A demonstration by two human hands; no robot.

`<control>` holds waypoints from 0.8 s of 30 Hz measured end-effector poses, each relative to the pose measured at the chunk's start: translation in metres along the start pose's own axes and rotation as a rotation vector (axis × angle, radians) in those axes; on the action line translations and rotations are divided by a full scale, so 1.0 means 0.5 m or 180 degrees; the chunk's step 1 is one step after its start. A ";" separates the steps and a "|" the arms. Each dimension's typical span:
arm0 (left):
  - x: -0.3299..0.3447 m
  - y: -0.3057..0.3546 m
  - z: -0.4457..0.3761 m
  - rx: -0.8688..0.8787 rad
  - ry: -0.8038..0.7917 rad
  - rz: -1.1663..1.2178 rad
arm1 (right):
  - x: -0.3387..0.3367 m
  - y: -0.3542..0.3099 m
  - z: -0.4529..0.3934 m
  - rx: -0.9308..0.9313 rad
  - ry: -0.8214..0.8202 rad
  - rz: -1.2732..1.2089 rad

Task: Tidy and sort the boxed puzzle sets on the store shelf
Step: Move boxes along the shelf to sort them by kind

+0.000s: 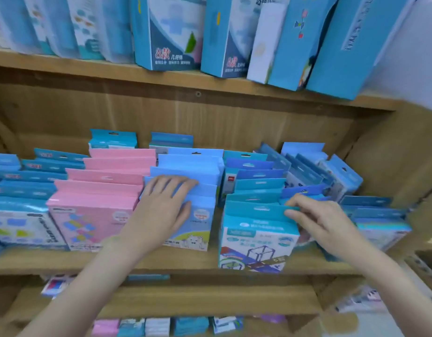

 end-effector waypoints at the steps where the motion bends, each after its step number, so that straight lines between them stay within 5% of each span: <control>1: 0.000 0.001 0.002 -0.0040 -0.0026 -0.0005 | 0.018 0.003 -0.005 -0.0128 -0.0034 0.0149; 7: 0.002 -0.002 0.003 -0.0179 -0.0151 0.0091 | 0.047 0.050 -0.046 -0.0379 0.0579 0.0431; 13: 0.004 0.001 0.006 -0.0289 -0.0140 0.0165 | 0.064 0.041 -0.038 -0.0533 0.0521 0.0981; 24: -0.022 0.032 -0.065 -0.0303 0.0227 0.0442 | -0.002 -0.007 -0.176 -0.0287 0.0655 0.0281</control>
Point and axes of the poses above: each hand's wrist, its own z-axis away from the middle knuckle, its own x-axis out of the palm, y = z × x, the point moved 9 cm from there along -z, towards the middle knuckle, and after that the axes turned 12 degrees about y, right-handed, at the moved point
